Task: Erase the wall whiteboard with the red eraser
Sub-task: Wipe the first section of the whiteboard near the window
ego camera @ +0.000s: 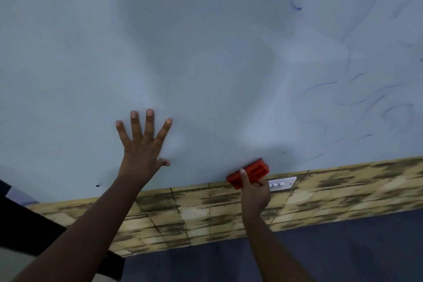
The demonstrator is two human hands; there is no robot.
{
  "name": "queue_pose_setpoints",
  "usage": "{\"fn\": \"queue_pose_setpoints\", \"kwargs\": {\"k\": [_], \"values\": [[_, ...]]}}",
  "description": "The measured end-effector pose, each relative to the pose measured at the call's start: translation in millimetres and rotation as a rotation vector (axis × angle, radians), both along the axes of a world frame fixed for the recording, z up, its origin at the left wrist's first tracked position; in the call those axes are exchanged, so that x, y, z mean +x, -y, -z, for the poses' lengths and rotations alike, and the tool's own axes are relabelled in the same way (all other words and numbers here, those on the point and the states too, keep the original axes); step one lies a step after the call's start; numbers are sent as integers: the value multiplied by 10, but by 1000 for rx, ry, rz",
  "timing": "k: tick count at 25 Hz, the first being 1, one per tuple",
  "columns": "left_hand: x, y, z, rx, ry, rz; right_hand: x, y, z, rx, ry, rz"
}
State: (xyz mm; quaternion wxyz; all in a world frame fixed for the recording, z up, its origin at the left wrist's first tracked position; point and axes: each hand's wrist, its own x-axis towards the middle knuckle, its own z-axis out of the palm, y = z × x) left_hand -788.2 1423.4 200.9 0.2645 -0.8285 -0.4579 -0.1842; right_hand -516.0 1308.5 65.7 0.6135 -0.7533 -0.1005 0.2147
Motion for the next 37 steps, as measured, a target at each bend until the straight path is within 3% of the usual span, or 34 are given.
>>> {"fn": "queue_pose_setpoints", "kwargs": {"k": [2,7,11,15,19,23,26,29,33,35,37], "values": [[12,-11,-1,-7,5,21,-65,-20,-118,44,-7,-7],[32,14,20,-50,-24,-19,-1214,-225,-218,119,-11,-475],[17,1,28,-70,-21,-12,-1704,-355,-16,141,-82,-548],[21,6,35,-76,-25,-19,-1370,-280,64,184,-172,-383],[49,26,41,-97,-18,-50,-754,-122,-60,91,-51,-226],[64,25,82,-92,-8,-44,-445,-115,-561,236,-9,-72],[72,26,102,-79,10,-26,-399,-191,-927,333,193,0],[87,20,120,-60,21,-3,-470,-301,-1018,363,492,-67],[107,38,130,-42,-1,-18,-627,-259,-612,101,972,-255],[104,48,145,-9,-11,-22,-568,-201,-452,70,998,-300],[110,40,171,27,-1,-9,-457,-179,-458,143,881,-288]]}}
